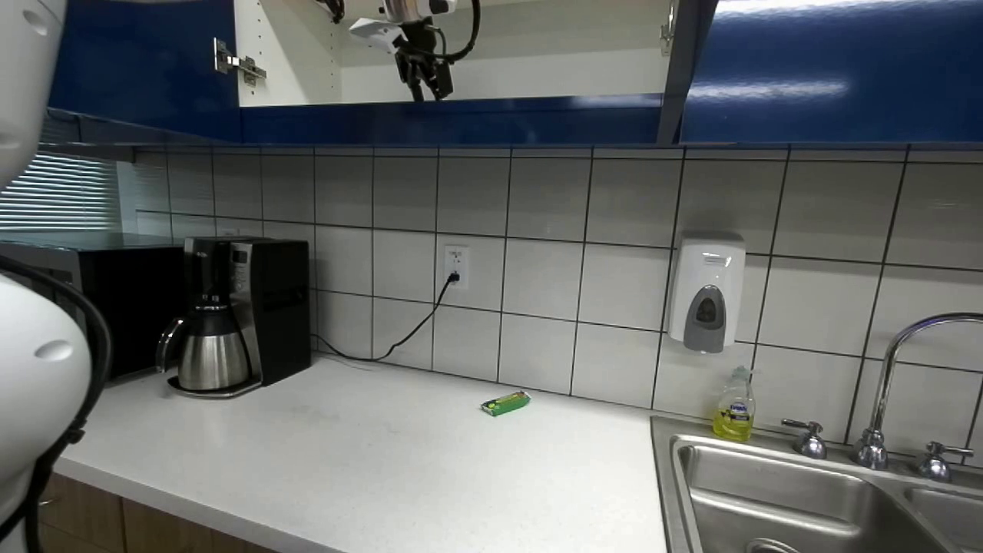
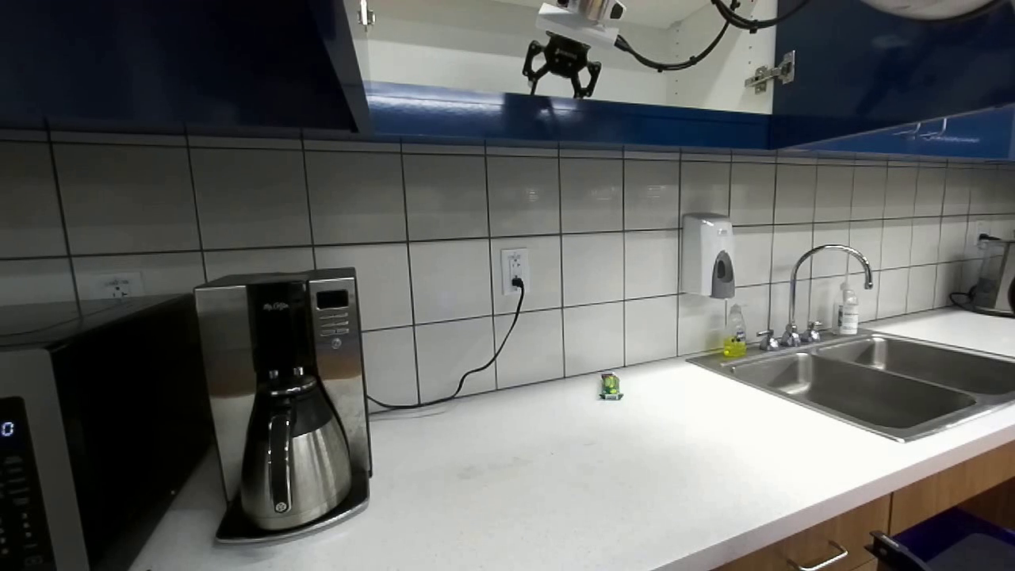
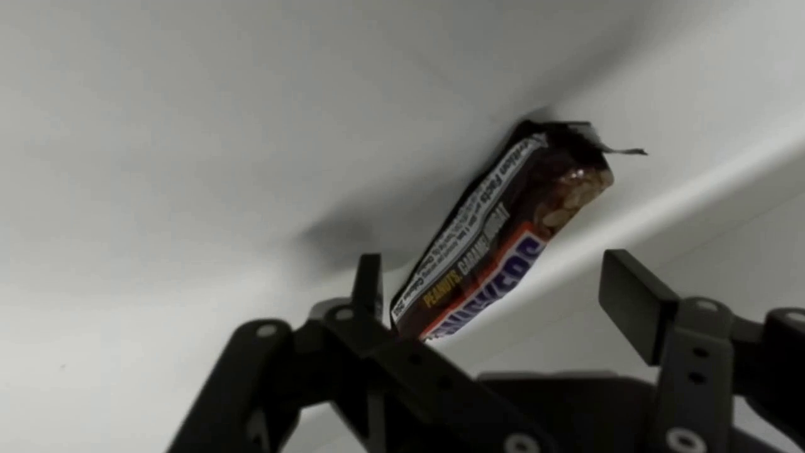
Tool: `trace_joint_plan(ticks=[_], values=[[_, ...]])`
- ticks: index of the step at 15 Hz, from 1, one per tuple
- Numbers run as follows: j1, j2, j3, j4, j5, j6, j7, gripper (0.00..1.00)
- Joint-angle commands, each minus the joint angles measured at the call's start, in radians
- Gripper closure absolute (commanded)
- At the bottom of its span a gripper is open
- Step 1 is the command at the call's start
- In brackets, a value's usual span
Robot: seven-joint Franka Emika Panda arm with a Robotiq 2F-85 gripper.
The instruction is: Pick the candy bar and put it into the cupboard
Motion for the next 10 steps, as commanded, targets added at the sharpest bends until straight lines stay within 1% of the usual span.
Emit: trace_joint_plan(ticks=[1,7,10], values=[[-0.007,-0.011,-0.009,0.001,0.006,-0.008,0.022,0.0],[-0.005,-0.048,-0.022,-0.047,0.004,0.012,0.008,0.0],[-0.004,-0.082,-0.019,-0.092,-0.002,0.035,-0.027,0.0]])
